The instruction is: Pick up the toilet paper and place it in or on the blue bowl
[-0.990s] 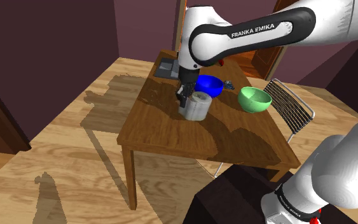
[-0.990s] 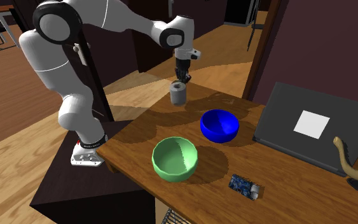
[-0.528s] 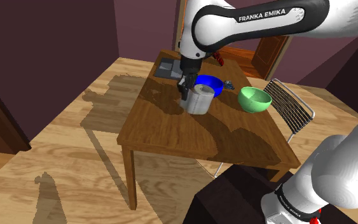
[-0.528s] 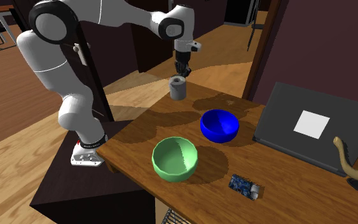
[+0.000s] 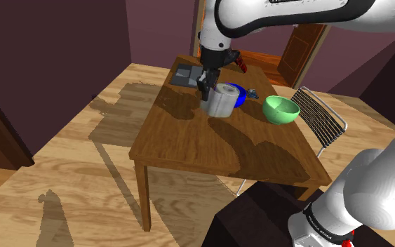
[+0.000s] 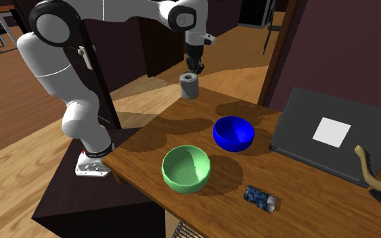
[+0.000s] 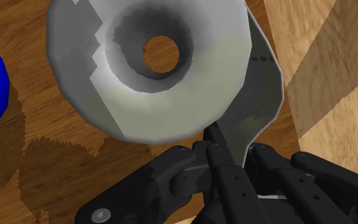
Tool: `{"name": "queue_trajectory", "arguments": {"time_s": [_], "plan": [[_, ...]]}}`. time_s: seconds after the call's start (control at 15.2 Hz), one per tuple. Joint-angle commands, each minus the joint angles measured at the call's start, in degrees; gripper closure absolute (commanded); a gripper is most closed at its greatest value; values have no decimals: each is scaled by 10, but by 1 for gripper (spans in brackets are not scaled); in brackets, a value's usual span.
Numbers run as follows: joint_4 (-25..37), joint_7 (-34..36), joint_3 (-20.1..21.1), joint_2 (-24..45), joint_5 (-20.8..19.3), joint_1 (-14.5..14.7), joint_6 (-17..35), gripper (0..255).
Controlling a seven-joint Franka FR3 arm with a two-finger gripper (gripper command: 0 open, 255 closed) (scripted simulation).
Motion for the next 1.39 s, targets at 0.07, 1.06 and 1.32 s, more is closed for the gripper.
{"name": "queue_trajectory", "arguments": {"time_s": [0.07,1.06,1.32], "plan": [[22,-1,-1,-2,0,-1,-24,255],[162,-135,-73,82,-17,-66,-83,255],[227,-180,-95,129,-18,-91,-101,255]]}}
